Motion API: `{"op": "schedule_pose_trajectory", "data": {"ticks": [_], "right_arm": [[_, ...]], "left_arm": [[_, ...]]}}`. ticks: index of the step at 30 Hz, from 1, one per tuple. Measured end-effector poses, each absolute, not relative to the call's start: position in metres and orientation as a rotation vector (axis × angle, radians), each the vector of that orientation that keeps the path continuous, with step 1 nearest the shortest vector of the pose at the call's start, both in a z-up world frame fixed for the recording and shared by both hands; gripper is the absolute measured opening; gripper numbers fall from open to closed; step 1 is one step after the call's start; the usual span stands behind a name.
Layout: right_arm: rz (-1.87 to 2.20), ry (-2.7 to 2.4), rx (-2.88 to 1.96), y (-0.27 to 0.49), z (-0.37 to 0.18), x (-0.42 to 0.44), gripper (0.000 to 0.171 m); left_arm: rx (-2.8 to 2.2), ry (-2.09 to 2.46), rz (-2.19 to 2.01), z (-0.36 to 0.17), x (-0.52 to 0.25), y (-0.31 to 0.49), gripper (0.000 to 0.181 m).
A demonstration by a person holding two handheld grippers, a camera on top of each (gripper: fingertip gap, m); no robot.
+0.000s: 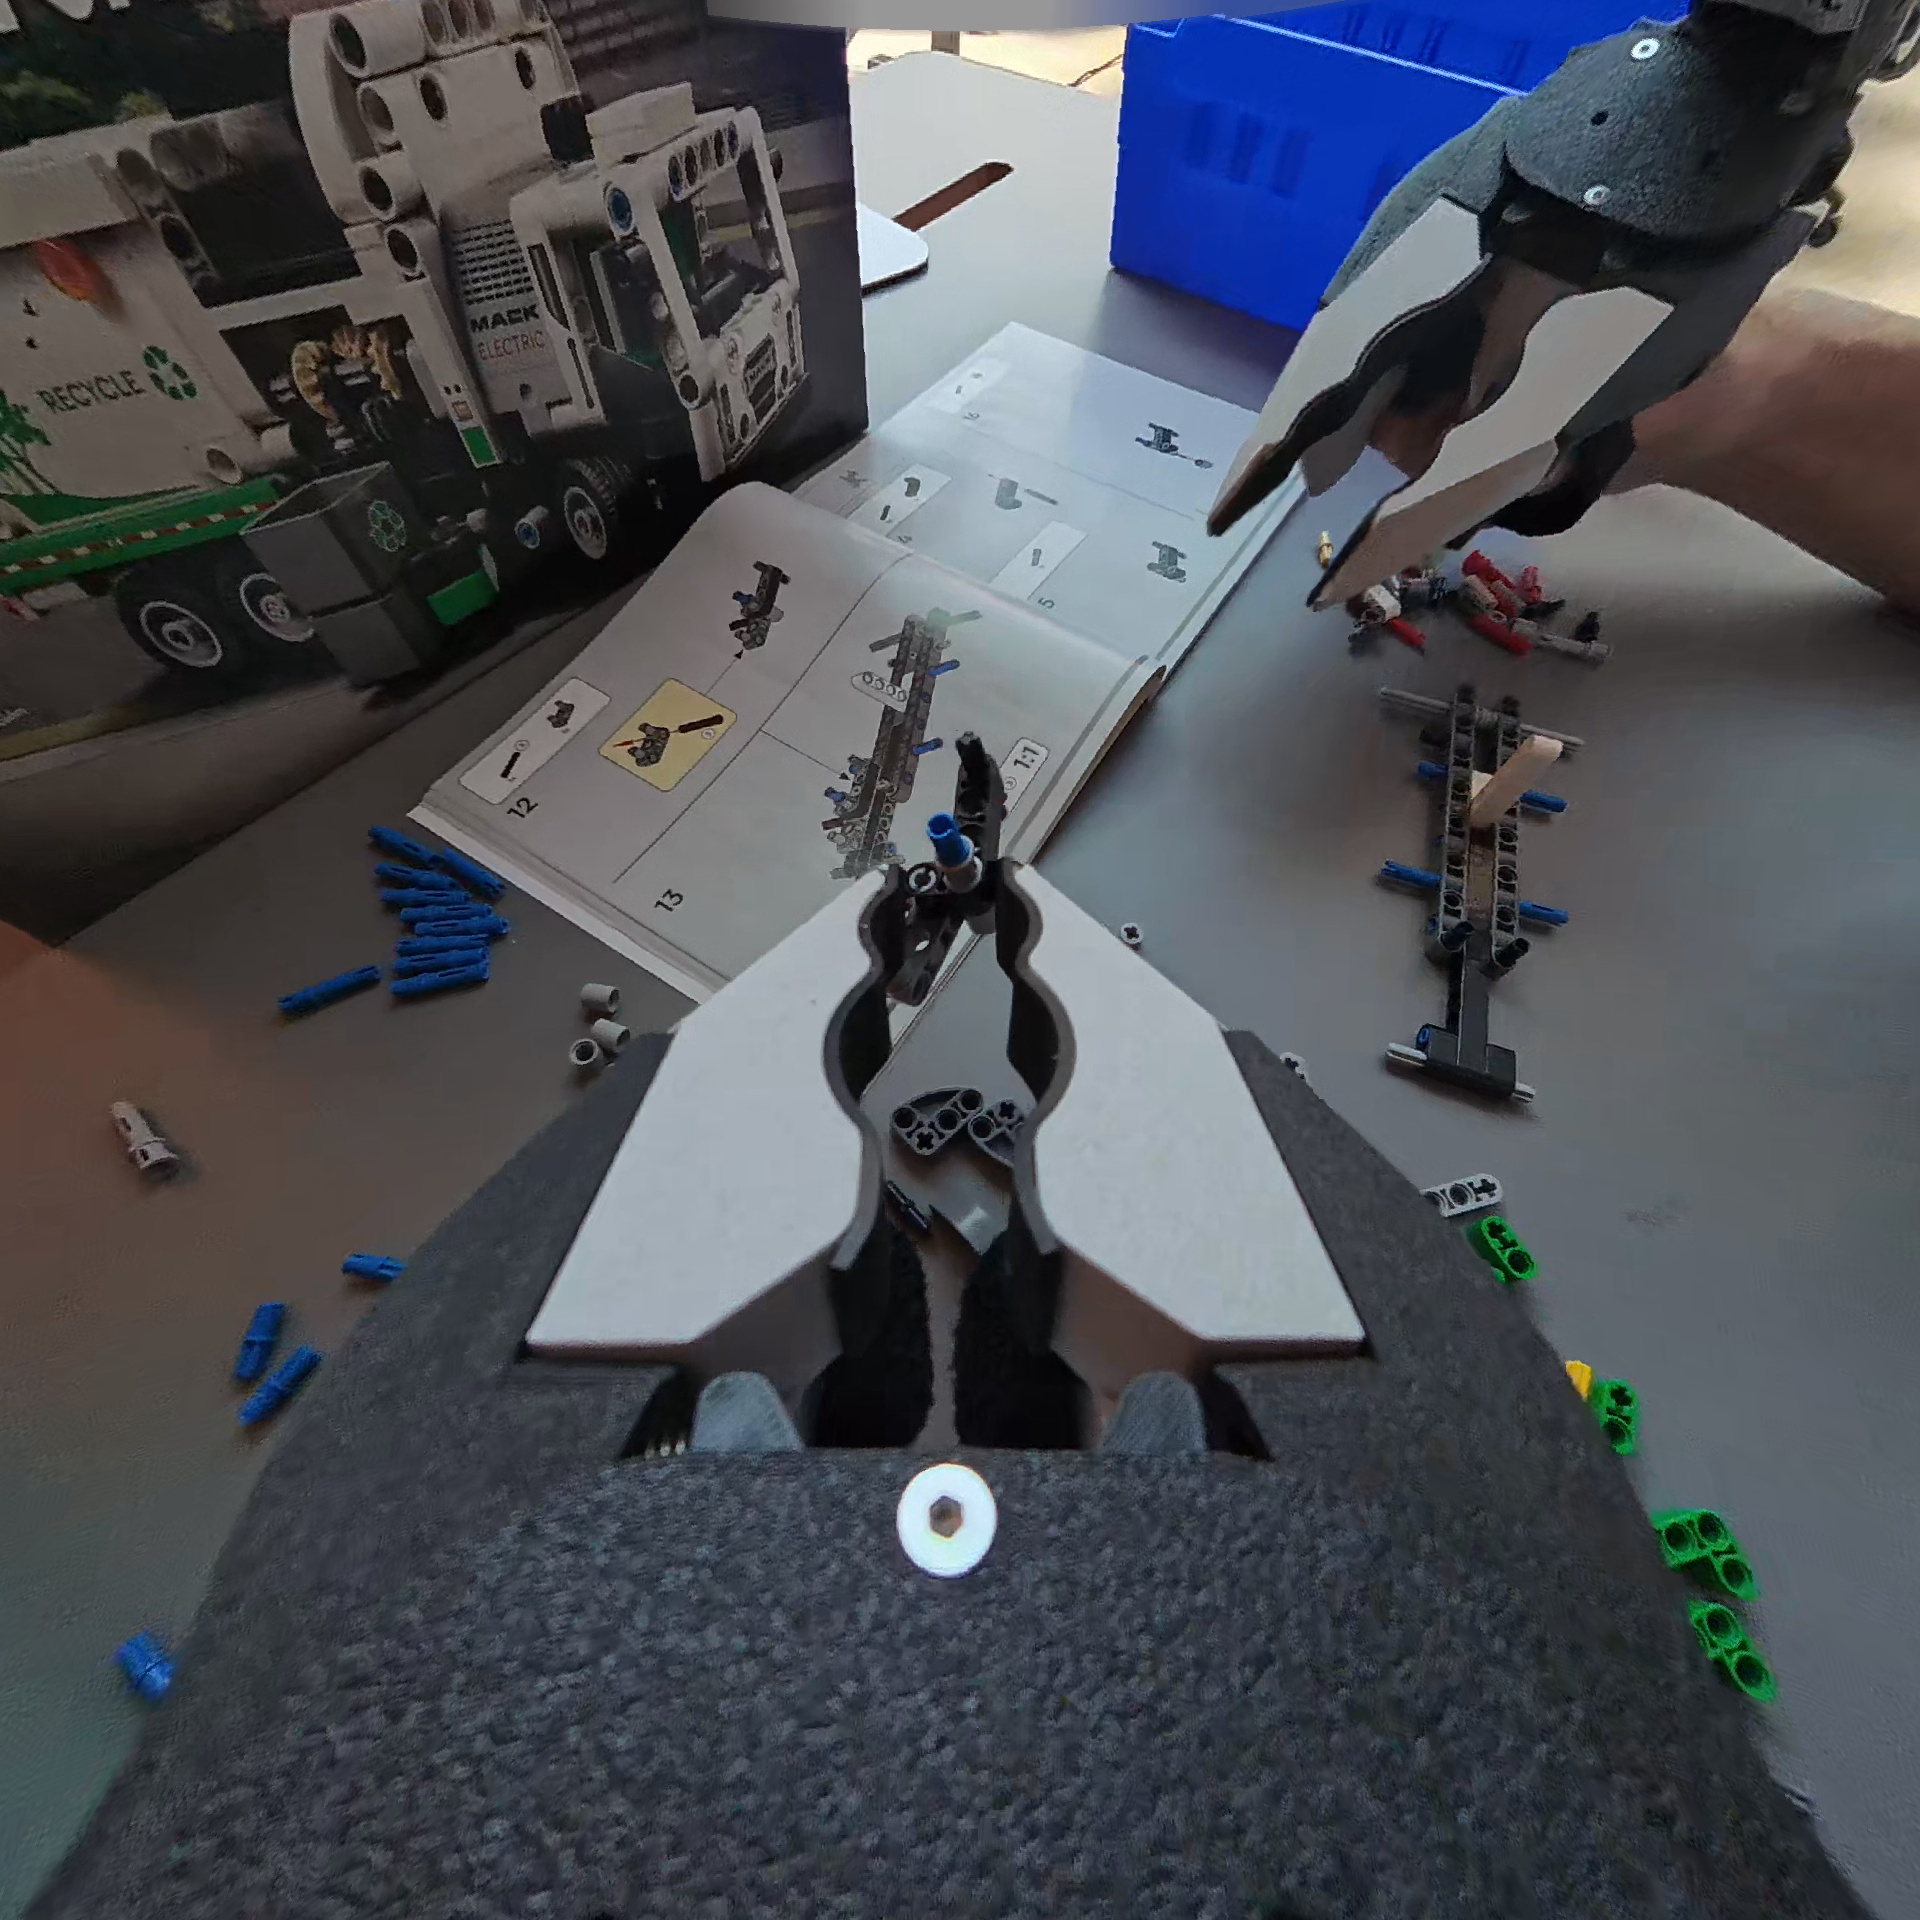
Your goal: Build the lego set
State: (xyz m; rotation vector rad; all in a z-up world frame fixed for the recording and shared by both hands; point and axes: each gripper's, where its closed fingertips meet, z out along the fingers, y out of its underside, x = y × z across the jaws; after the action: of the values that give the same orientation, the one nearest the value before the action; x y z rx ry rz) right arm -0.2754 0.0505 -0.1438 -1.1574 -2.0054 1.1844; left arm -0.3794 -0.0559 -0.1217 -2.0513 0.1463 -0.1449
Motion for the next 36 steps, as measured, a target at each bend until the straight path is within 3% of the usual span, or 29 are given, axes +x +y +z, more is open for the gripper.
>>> {"op": "schedule_pose_trajectory", "data": {"ticks": [1,16,36], "right_arm": [[1.177,-1.979,-1.144,0.052,-0.141,-0.276,0.033],[1.267,-2.033,-1.135,0.023,-0.147,-0.258,0.031],[1.298,-1.931,-0.960,0.017,-0.130,-0.256,0.031]], "left_arm": [[-2.058,0.138,-0.154,-0.122,-0.379,-0.056,0.015],[-1.788,-0.423,-0.850,-0.104,-0.402,-0.061,0.013],[-1.781,-0.379,-0.996,-0.105,-0.382,-0.061,0.014]]}}
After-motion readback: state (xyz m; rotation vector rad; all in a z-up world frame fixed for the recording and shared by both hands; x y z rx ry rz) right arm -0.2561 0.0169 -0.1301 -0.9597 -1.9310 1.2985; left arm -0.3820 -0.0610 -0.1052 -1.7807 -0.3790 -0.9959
